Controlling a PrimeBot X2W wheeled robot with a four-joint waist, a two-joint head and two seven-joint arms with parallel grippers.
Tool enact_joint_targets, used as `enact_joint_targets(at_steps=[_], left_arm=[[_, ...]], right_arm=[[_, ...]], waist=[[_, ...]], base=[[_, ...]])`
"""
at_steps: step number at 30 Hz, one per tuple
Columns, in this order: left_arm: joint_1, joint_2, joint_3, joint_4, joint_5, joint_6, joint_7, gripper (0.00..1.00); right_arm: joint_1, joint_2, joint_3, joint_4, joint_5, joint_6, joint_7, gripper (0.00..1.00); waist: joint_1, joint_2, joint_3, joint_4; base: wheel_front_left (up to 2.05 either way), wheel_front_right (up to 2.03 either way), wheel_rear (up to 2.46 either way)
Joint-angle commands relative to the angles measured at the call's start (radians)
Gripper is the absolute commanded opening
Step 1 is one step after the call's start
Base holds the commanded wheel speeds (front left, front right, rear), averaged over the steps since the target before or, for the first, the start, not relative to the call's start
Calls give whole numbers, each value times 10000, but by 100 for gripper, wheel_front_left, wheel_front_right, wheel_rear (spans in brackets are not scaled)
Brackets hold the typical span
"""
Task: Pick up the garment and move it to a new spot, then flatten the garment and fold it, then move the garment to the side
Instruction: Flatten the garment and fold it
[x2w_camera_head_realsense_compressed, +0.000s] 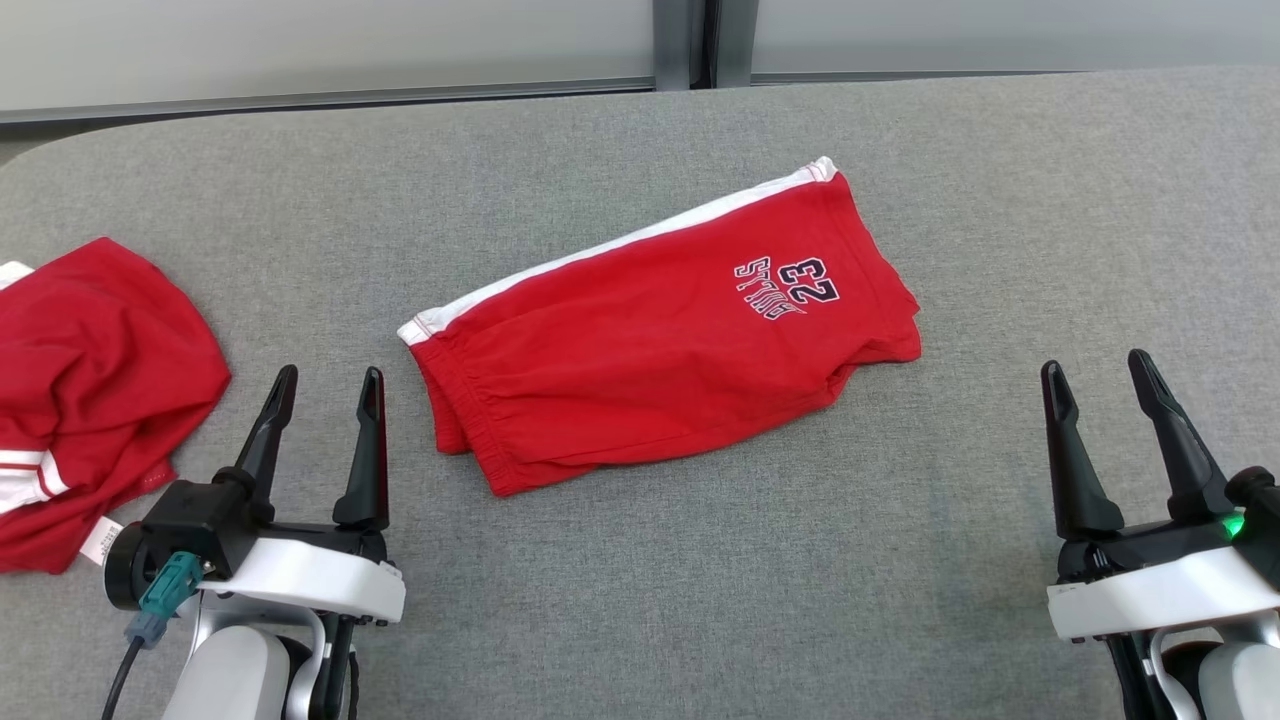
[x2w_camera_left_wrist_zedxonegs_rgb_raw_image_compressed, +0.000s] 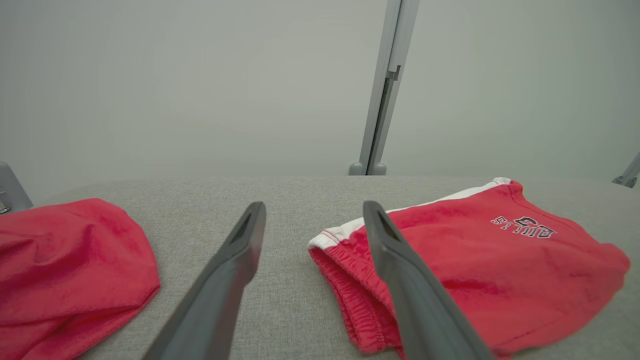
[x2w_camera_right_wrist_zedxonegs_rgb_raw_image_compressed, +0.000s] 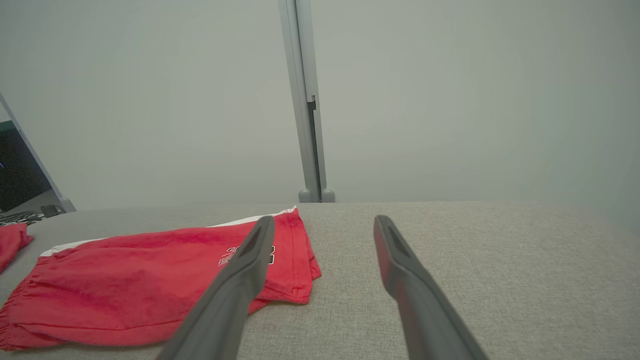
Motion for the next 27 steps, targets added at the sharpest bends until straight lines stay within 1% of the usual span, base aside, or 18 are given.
enact_joint_targets(at_steps=[1, 16, 22, 25, 27], left_arm=[[104, 84, -9, -43, -40, 49, 38, 100], [-104, 218, -124, -57, -21, 179, 135, 100], [-473, 125, -286, -237, 13, 121, 112, 100], [-758, 40, -316, -301, -7, 88, 56, 100], [-963, -36, -327, -297, -17, 43, 33, 100]], right_arm=[[122, 12, -39, -63, 57, 0, 55, 100], [71, 62, -85, -14, 101, 0, 50, 100], [-228, -100, -305, 34, 155, 0, 183, 100], [-705, -267, -288, 143, 219, 0, 179, 100], [-1065, -374, -237, 426, 300, 0, 250, 100]], waist=[[0, 0, -3, -5], [0, 0, 106, 14], [0, 0, 638, 433], [0, 0, 1114, 754], [0, 0, 1423, 962]], base=[[0, 0, 0], [0, 0, 0], [0, 0, 0], [0, 0, 0], [0, 0, 0]])
